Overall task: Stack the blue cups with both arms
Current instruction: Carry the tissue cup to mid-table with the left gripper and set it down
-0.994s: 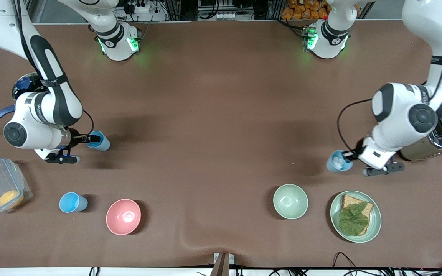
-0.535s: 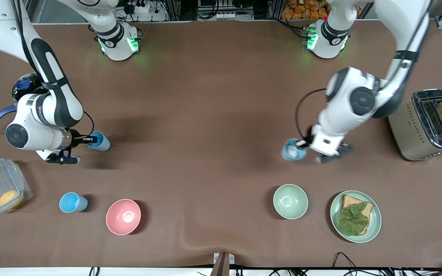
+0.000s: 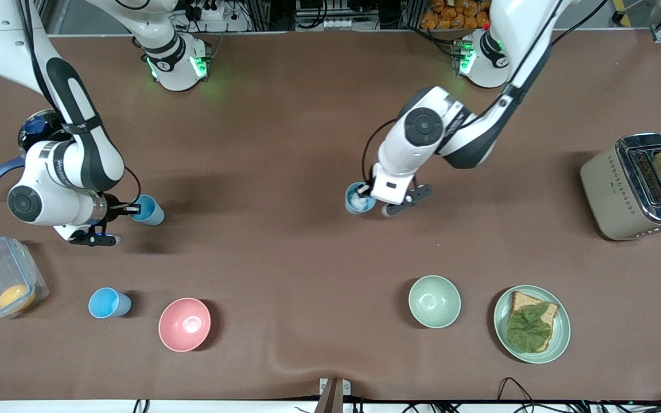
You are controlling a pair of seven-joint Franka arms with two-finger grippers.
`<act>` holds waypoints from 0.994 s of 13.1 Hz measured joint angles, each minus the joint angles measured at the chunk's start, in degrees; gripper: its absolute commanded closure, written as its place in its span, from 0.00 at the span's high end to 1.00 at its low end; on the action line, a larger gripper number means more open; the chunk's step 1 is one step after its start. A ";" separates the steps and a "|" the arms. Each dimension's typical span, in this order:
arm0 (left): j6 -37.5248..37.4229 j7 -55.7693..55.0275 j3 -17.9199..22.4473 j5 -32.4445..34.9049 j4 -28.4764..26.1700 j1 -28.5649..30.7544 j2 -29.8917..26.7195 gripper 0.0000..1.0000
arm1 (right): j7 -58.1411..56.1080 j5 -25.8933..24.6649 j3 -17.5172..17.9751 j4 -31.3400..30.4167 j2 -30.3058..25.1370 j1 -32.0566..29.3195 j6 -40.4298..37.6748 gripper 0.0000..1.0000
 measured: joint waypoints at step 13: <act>4.40 -12.08 2.21 10.87 3.53 -6.12 7.94 1.00 | 2.69 2.72 0.90 8.90 -3.08 1.66 -14.54 0.00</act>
